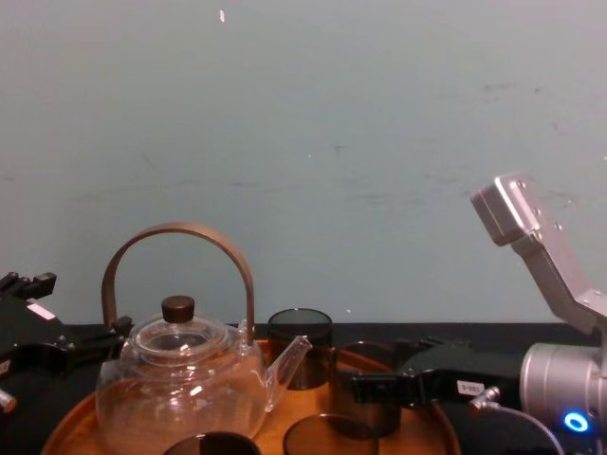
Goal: Pick up the glass from the table and place it on the tray.
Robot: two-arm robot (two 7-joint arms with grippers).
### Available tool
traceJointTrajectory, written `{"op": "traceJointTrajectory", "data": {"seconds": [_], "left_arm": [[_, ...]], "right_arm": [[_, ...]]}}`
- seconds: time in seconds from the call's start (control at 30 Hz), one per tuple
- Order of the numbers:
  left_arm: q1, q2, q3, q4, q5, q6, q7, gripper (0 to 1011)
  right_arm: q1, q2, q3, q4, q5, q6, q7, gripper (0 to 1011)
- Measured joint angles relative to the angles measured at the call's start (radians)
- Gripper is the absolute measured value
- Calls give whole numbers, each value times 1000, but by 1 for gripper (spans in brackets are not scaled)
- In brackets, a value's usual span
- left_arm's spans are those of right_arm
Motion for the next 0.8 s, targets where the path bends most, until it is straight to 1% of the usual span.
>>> {"op": "traceJointTrajectory", "data": {"seconds": [0.37, 0.47, 0.57, 0.67, 0.77, 0.8], "left_arm": [[0, 0, 0, 0, 0, 0, 0, 1010], [0, 0, 0, 0, 0, 0, 0, 1010], [0, 0, 0, 0, 0, 0, 0, 1010], [0, 0, 0, 0, 0, 0, 0, 1010], [0, 0, 0, 0, 0, 0, 0, 1010], [0, 0, 0, 0, 0, 0, 0, 1010]], "right_arm": [[-31, 28, -4, -35, 9, 18, 5, 1002], [-43, 40, -6, -55, 11, 23, 9, 1002], [-61, 55, -3, -84, 20, 25, 12, 1002], [-87, 77, 5, -129, 30, 26, 11, 1002], [-117, 101, 13, -177, 29, 19, -7, 1002], [-134, 114, 20, -203, 29, 14, -20, 1003]]}}
